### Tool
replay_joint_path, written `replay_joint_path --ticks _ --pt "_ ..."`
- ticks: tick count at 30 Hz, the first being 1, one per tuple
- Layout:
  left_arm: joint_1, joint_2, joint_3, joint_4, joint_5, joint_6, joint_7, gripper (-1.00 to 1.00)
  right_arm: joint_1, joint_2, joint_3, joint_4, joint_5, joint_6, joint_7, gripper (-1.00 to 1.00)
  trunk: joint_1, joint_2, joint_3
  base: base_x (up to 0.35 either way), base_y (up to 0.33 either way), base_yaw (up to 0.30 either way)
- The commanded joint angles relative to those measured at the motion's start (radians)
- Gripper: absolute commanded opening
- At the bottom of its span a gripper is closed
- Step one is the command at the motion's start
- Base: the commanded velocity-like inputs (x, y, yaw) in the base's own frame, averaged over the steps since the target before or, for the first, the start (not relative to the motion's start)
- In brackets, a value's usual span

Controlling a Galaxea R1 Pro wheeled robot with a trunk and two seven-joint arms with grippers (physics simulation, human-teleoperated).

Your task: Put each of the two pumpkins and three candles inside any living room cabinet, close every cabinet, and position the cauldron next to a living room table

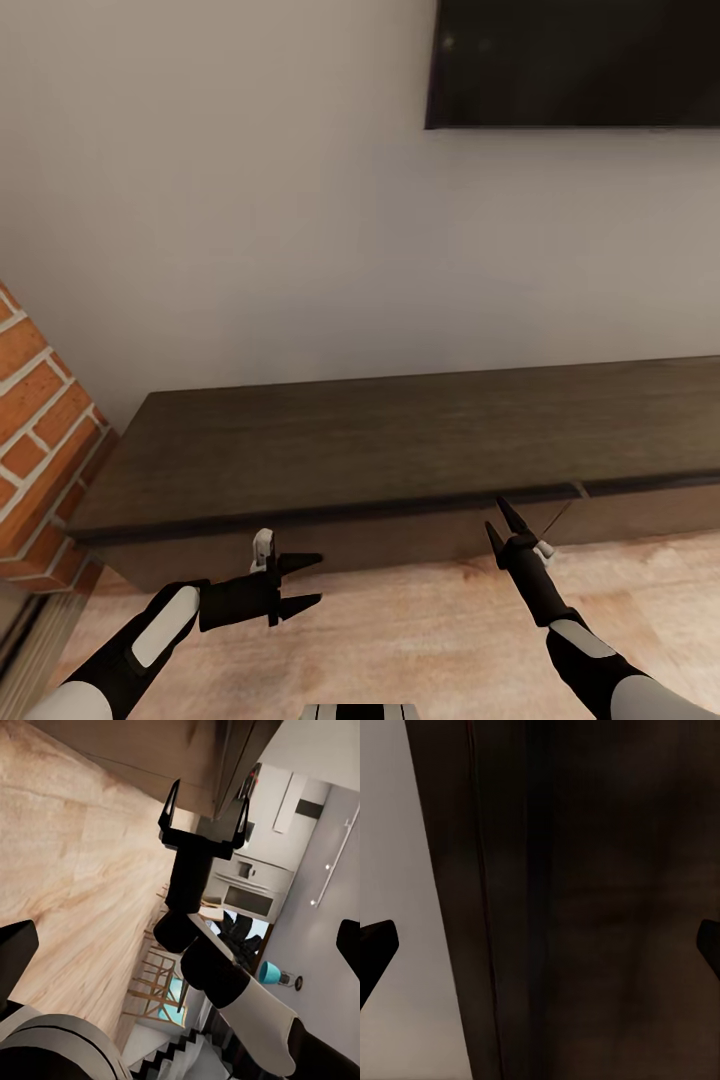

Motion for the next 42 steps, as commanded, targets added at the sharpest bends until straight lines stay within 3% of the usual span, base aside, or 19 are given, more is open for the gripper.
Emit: replay_joint_path --ticks 1,27,28,42 --pt "-0.001 0.001 -0.003 0.001 0.002 0.003 -0.003 1.00 -0.001 0.000 0.005 0.000 -0.011 0.010 0.003 1.00 0.000 0.000 -0.001 0.098 0.000 0.000" --pt "-0.001 0.001 -0.003 0.001 0.003 0.002 -0.003 1.00 -0.001 0.002 0.006 0.000 -0.008 0.045 -0.009 1.00 0.000 0.000 -0.001 0.009 0.000 0.000" --pt "-0.001 0.001 -0.003 0.001 0.003 0.002 -0.003 1.00 -0.001 0.002 0.006 0.000 -0.008 0.045 -0.009 -1.00 0.000 0.000 -0.001 0.000 0.000 0.000" --pt "-0.001 -0.001 -0.003 0.002 0.003 0.002 -0.003 1.00 -0.001 0.002 0.007 0.000 -0.008 0.050 -0.009 -1.00 0.000 0.000 -0.001 0.000 0.000 0.000"
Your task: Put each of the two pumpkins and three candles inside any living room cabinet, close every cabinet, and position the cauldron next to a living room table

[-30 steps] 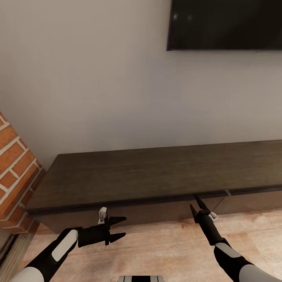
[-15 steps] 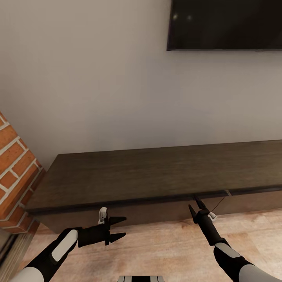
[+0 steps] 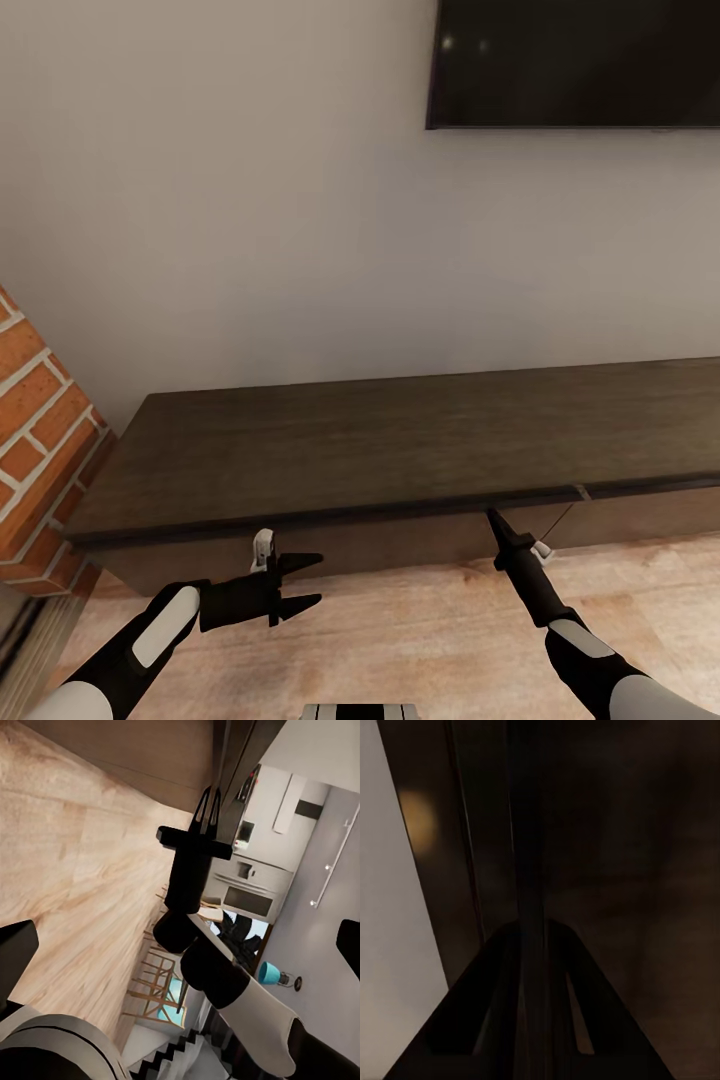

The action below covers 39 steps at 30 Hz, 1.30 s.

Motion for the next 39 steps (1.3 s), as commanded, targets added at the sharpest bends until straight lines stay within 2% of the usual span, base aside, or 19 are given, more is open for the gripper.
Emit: replay_joint_path --ticks 1,15,30,39 --pt "-0.001 0.001 -0.003 0.001 0.003 0.002 -0.003 1.00 0.000 -0.001 0.008 0.001 -0.012 0.012 0.002 -1.00 0.000 0.000 -0.001 0.000 0.000 0.000" --pt "-0.001 0.001 -0.006 -0.001 0.003 0.003 -0.003 1.00 0.000 -0.004 0.009 0.001 -0.012 0.011 0.009 -1.00 0.000 0.000 -0.001 -0.005 0.000 0.000" --pt "-0.001 0.001 -0.007 -0.001 0.002 0.002 -0.003 1.00 0.000 -0.004 0.007 0.001 -0.012 0.009 0.020 -1.00 0.000 0.000 -0.001 -0.122 0.000 0.000" --pt "-0.001 0.001 -0.007 -0.001 0.003 0.002 -0.003 1.00 0.000 -0.004 0.007 -0.001 -0.011 0.010 0.030 -1.00 0.000 0.000 -0.001 -0.025 0.000 0.000"
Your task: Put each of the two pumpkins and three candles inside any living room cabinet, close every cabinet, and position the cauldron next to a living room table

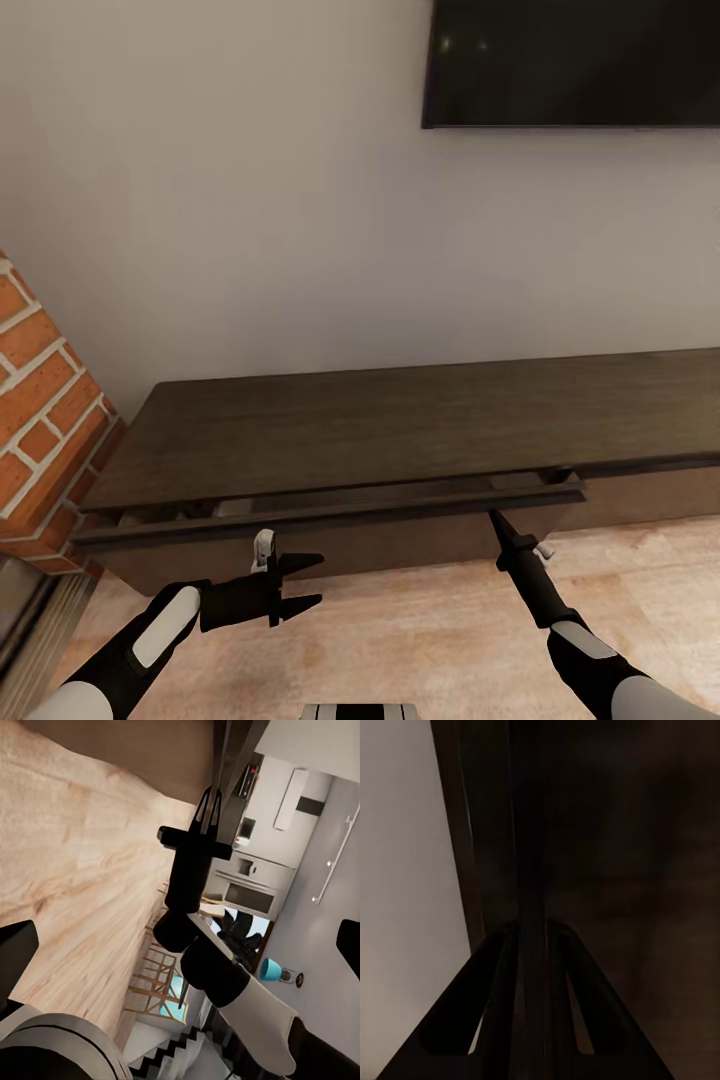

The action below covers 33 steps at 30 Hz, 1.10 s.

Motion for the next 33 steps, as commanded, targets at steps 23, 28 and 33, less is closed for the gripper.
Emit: replay_joint_path --ticks 23,28,33 --pt "0.004 -0.046 -0.102 -0.092 0.006 0.004 -0.006 1.00 -0.001 -0.006 0.014 0.018 -0.004 0.011 0.034 -1.00 0.000 -0.001 -0.001 -0.020 0.000 0.000" --pt "0.004 -0.045 -0.126 -0.117 0.006 0.004 -0.005 1.00 -0.001 -0.006 0.016 0.018 -0.007 0.011 0.037 -1.00 0.000 -0.001 -0.001 -0.021 0.000 0.000" --pt "0.004 -0.045 -0.126 -0.117 0.006 0.004 -0.005 1.00 -0.001 -0.006 0.018 0.018 -0.008 0.011 0.039 -1.00 0.000 -0.001 -0.001 -0.037 0.000 0.000"
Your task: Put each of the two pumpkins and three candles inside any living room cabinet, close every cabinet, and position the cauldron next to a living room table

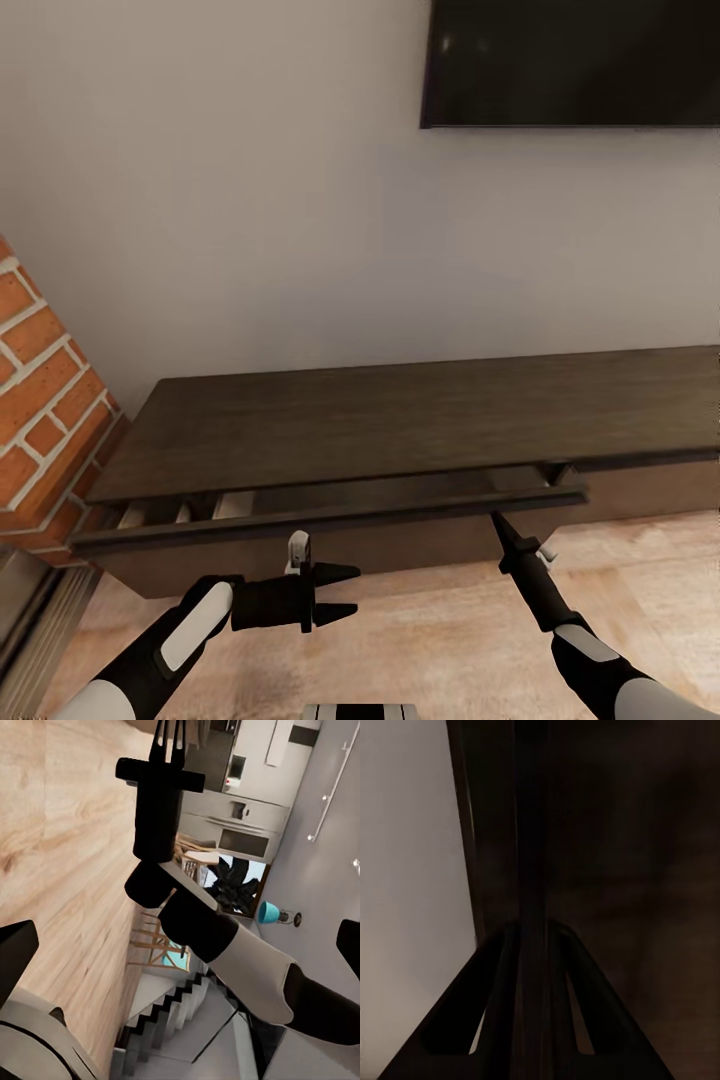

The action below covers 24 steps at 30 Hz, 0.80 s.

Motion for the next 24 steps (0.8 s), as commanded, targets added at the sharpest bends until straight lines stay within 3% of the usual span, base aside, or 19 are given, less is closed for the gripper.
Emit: replay_joint_path --ticks 1,2,13,24 --pt "-0.001 0.001 -0.003 0.000 0.003 0.003 -0.002 1.00 -0.001 -0.001 0.000 0.000 -0.015 0.015 0.009 -1.00 0.000 0.000 -0.001 -0.123 0.000 0.000" --pt "-0.001 0.000 -0.003 0.000 0.003 0.003 -0.002 1.00 -0.001 0.000 -0.008 0.000 -0.015 0.015 0.036 -1.00 0.000 0.000 -0.001 -0.100 0.000 0.000" --pt "-0.001 0.001 -0.003 0.000 0.003 0.002 -0.002 1.00 -0.001 -0.001 -0.008 0.000 -0.015 0.015 0.037 -1.00 0.000 0.000 -0.001 -0.014 0.000 0.000" --pt "-0.001 0.001 -0.003 0.000 0.002 0.003 -0.003 1.00 -0.001 -0.001 -0.008 0.001 -0.014 0.014 0.037 -1.00 0.000 0.000 -0.001 -0.126 0.000 0.000"
